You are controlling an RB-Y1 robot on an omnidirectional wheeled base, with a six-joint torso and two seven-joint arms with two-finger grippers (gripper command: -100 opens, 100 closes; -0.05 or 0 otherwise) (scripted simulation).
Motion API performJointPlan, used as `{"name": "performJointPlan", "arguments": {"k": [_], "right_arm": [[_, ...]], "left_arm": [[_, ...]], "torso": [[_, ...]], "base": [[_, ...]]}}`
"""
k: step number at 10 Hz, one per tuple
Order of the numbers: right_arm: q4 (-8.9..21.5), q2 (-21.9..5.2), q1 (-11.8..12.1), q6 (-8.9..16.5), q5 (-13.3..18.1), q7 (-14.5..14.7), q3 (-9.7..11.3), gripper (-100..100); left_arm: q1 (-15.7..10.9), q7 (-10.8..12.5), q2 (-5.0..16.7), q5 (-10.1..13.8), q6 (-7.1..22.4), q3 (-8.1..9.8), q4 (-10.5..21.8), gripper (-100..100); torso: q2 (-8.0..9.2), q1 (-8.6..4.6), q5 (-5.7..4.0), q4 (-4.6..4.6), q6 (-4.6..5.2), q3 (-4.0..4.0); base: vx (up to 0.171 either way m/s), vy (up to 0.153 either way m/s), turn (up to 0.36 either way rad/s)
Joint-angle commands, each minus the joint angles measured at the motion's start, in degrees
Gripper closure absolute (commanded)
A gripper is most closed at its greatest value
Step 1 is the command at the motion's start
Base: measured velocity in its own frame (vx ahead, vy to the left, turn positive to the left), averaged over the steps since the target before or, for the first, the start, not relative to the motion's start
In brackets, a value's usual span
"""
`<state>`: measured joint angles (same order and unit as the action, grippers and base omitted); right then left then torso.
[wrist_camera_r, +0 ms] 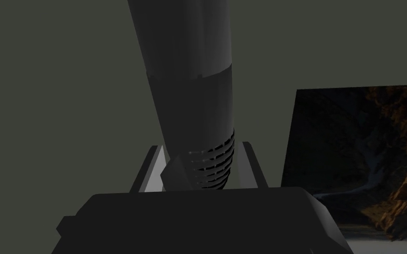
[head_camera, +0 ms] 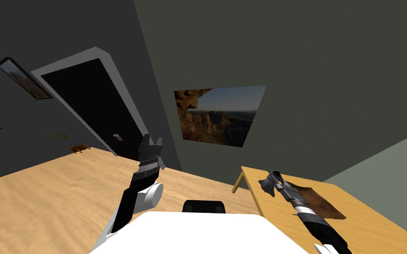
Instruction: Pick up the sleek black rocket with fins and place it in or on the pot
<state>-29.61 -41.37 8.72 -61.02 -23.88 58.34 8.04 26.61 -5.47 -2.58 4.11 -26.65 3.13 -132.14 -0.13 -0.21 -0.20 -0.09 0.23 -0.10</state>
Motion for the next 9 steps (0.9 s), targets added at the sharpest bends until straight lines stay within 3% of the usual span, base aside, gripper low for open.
{"name": "performJointPlan", "arguments": {"k": [1, 2, 4, 5, 8, 9], "right_arm": [[-2.9, 0.9, 1.4, 1.1, 2.4, -0.4, -1.3, 100], [-6.5, 2.8, 2.4, 2.0, 4.1, -1.9, -3.4, 100], [-6.9, 2.8, 2.4, 2.0, 7.3, -1.9, -3.4, 100], [-9.6, 4.7, 3.5, 2.9, 9.1, -3.3, -5.6, 100], [-10.5, 4.7, 3.5, 2.9, 12.8, -3.3, -5.6, 100], [-12.1, 6.5, 4.6, 3.8, 15.2, -4.7, -7.8, 100]], "left_arm": [[0.0, 0.0, 0.0, 0.0, 0.0, 0.00, 0.0, 0], [0.0, 0.0, 0.0, 0.0, 0.0, 0.00, 0.0, 0], [0.0, 0.0, 0.0, 0.0, 0.0, -0.01, 0.0, 0], [0.0, 0.0, 0.0, 0.0, 0.0, -0.01, 0.0, 0], [0.0, 0.0, 0.0, 0.0, 0.0, -0.01, 0.0, 0], [0.0, 0.0, 0.0, 0.0, 0.0, -0.01, 0.0, 0]], "torso": [[0.00, 0.00, 0.00, 0.00, 0.00, 0.00], [-0.04, -0.05, -0.04, 0.01, -0.10, -0.02], [-0.11, -0.11, -0.18, -0.03, -0.17, -0.07], [-0.19, -0.10, -0.33, -0.06, -0.40, -0.13], [-0.45, -0.18, -0.52, -0.14, -0.61, -0.30], [-0.47, -0.13, -0.56, -0.15, -0.66, -0.32]], "base": [[0.066, -0.039, -0.185], [0.072, -0.052, -0.275], [0.047, -0.032, -0.089], [0.046, -0.029, -0.252], [0.032, -0.019, -0.043], [0.051, -0.044, -0.235]]}}
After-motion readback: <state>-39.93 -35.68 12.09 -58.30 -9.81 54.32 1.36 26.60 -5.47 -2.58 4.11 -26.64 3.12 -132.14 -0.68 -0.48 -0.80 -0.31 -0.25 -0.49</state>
